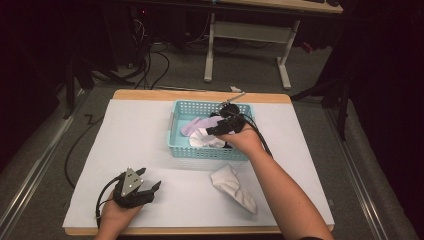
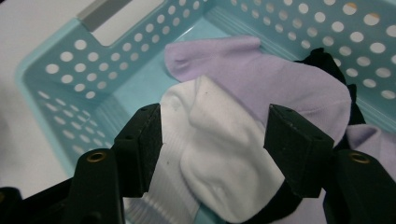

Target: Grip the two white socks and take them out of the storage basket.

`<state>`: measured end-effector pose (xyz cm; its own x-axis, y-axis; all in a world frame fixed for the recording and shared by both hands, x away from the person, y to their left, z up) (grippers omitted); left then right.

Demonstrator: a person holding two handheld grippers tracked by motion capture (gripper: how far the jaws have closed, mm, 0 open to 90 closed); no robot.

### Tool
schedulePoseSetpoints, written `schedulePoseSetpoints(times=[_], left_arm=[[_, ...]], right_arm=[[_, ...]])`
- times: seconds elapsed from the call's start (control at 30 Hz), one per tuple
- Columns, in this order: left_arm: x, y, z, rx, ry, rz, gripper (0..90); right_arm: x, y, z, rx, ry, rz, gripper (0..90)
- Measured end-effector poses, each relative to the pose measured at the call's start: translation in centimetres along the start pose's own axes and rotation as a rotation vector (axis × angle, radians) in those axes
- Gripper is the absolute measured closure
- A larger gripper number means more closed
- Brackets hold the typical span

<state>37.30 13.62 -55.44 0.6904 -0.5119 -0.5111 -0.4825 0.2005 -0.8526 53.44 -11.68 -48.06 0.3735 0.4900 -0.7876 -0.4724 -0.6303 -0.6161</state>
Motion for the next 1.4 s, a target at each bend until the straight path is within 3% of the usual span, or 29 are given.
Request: schedulePoseSetpoints(times=[0.33, 0.5, 0.53, 0.57, 0.8, 0.83, 0.87, 0.97, 1.07, 1.27, 1.4], left_arm=[[0.0, 0.0, 0.0, -0.003, 0.010, -0.007, 30.2], [0.0, 0.0, -0.1, -0.004, 0.012, -0.001, 30.2], [0.0, 0.0, -0.1, -0.003, 0.011, 0.002, 30.2], [0.0, 0.0, -0.1, -0.001, 0.010, 0.003, 30.2], [0.0, 0.0, -0.1, -0.001, 0.009, -0.001, 30.2], [0.0, 0.0, -0.1, -0.001, 0.009, -0.001, 30.2], [0.0, 0.0, -0.1, -0.001, 0.009, 0.001, 30.2], [0.0, 0.0, -0.1, -0.001, 0.010, 0.000, 30.2], [0.0, 0.0, -0.1, -0.001, 0.010, 0.001, 30.3], [0.0, 0.0, -0.1, 0.000, 0.008, 0.001, 30.2], [0.0, 0.0, -0.1, 0.001, 0.008, 0.004, 30.3]], right_arm=[[3.5, 0.3, -1.2, 0.034, -0.002, 0.115, 34.7], [3.7, 1.1, -1.2, 0.047, -0.014, 0.179, 34.5], [3.7, 1.3, -1.3, 0.032, -0.016, 0.189, 34.6], [3.7, 1.5, -1.2, 0.051, -0.018, 0.206, 35.0], [4.1, 2.0, -1.3, 0.057, -0.032, 0.258, 48.3], [4.1, 2.1, -1.3, 0.066, -0.038, 0.270, 55.6], [4.1, 2.1, -1.3, 0.066, -0.038, 0.270, 55.6], [4.3, 2.4, -1.2, 0.065, -0.064, 0.296, 71.2], [4.2, 2.2, -0.8, 0.035, -0.086, 0.287, 85.5], [3.4, 1.7, -0.6, 0.027, -0.091, 0.237, 86.8], [1.2, 1.0, -0.6, 0.021, -0.093, 0.175, 86.9]])
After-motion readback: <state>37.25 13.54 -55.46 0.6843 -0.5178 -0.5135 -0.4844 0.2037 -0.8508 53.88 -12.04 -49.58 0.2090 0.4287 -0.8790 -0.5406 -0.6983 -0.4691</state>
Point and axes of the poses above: each handheld gripper's, and its own axes: x roughly forward along the jaws, y roughly out of its underside, z roughly to its left, the point moved 8 cm from there along x, roughly forward along the jaws, and after that the axes turned 15 degrees about -x, right-handed, at the moved point
